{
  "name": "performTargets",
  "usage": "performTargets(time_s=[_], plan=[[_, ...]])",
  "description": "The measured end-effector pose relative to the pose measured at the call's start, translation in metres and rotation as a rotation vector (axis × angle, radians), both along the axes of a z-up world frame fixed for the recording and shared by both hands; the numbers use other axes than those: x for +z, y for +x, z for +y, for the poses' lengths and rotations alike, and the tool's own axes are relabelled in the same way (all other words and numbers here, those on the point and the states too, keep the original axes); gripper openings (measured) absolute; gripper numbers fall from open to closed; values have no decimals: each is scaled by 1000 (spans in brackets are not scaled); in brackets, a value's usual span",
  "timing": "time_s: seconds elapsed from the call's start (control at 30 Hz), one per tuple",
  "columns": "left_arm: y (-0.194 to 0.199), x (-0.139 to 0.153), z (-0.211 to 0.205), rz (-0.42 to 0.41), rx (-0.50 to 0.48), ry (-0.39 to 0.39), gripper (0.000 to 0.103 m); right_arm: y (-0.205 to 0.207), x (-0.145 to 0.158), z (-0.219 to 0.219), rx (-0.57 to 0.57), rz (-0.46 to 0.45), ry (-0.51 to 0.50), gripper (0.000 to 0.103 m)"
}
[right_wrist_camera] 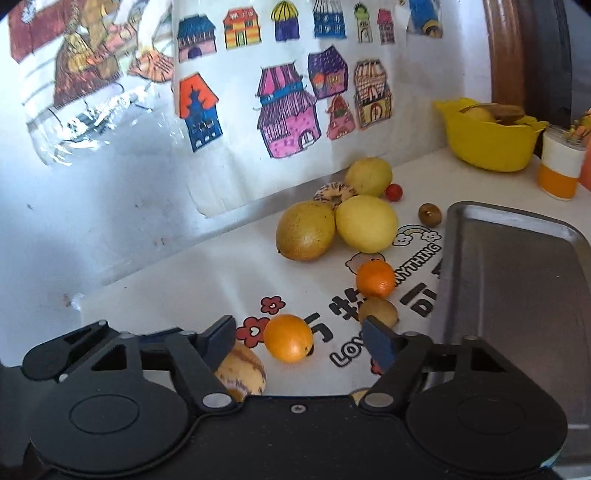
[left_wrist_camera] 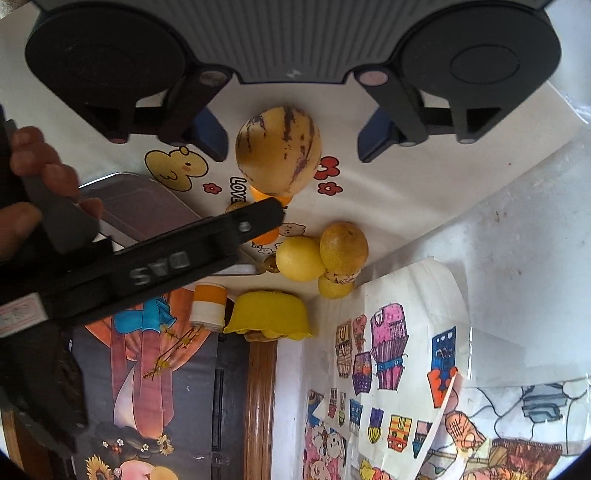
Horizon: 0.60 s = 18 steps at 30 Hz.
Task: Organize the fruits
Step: 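Grasp the striped pepino melon with the left tool while the right tool grasps an orange, then carry the pepino with the left tool onto the tray while the right tool sets the orange there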
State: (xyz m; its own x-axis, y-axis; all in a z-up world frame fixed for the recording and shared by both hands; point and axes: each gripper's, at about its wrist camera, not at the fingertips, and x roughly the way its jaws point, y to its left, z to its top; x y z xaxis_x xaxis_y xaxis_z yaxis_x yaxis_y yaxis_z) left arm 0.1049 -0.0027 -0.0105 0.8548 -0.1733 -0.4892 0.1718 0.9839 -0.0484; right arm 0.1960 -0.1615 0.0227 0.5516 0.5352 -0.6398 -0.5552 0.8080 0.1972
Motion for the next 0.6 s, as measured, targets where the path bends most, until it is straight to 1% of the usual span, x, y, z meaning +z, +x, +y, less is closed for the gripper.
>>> performTargets(time_s=[0.03, 0.1, 0.2, 0.33, 0.43, 0.47, 0.5, 0.6], plan=[[1, -1, 1, 5, -5, -6, 75, 4, -3, 3, -4, 10, -1, 67], [4, -3, 1, 16, -14, -12, 68, 9, -7, 4, -12, 34, 3, 61], [7, -5, 1, 30, -19, -29, 65, 17, -15, 4, -26, 81, 24, 53], [8, -6, 0, 39, -26, -43, 58, 22, -24, 4, -20, 131, 59, 50], [8, -6, 0, 42, -24, -50, 57, 24, -27, 7, -16, 145, 66, 43], [8, -6, 1, 45, -24, -52, 57, 24, -28, 6, -13, 149, 74, 38], [8, -6, 1, 45, -23, -54, 56, 24, -28, 6, -8, 155, 87, 37], [9, -4, 2, 54, -7, -64, 56, 21, -28, 6, -11, 141, 87, 36]])
